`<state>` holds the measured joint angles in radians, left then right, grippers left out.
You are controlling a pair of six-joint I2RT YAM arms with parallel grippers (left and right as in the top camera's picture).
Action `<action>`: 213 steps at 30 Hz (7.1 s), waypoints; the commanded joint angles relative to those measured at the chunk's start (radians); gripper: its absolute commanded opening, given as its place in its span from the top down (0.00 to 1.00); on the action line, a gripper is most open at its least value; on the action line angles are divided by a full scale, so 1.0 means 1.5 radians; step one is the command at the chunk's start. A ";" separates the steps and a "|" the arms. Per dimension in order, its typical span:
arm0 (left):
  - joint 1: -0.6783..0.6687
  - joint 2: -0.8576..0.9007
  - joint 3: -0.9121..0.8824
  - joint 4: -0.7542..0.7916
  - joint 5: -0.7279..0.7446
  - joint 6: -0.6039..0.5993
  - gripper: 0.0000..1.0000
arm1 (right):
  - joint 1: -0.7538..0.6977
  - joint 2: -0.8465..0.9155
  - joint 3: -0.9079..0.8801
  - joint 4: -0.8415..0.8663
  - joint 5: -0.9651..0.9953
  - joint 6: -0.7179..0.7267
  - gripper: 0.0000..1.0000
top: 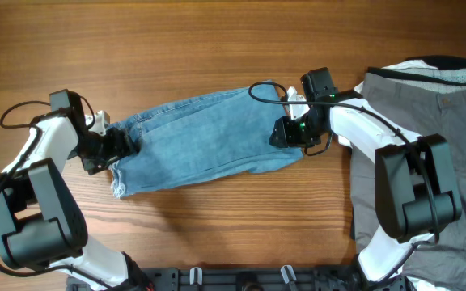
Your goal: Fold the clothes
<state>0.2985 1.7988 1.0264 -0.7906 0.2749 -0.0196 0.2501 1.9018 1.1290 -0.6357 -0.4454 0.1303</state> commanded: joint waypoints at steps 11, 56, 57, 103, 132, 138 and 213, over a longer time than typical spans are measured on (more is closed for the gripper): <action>0.068 -0.052 -0.001 -0.114 0.069 0.094 0.14 | 0.004 0.041 -0.011 0.007 0.004 0.001 0.51; -0.240 -0.025 0.467 -0.485 -0.180 -0.097 0.96 | 0.098 -0.041 -0.010 0.296 -0.317 0.129 0.96; -0.239 -0.025 0.467 -0.484 -0.163 -0.097 0.96 | 0.117 -0.040 -0.010 0.305 -0.284 0.147 0.95; 0.116 -0.020 -0.089 0.043 0.119 0.077 0.96 | 0.270 0.084 -0.010 0.399 -0.119 0.267 0.94; -0.306 -0.086 0.429 -0.340 0.002 -0.140 0.92 | 0.050 -0.036 -0.009 0.214 -0.192 0.255 0.90; -0.379 -0.084 0.428 -0.295 -0.043 -0.171 0.88 | 0.025 -0.027 -0.016 0.113 -0.114 0.176 0.90; -0.235 0.049 0.371 -0.197 0.254 -0.138 0.44 | 0.074 -0.248 0.024 0.051 -0.042 0.041 0.87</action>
<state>-0.0368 1.8927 1.5517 -0.9470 0.6281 -0.3515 0.3534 1.4601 1.1660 -0.5995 -0.4553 0.2531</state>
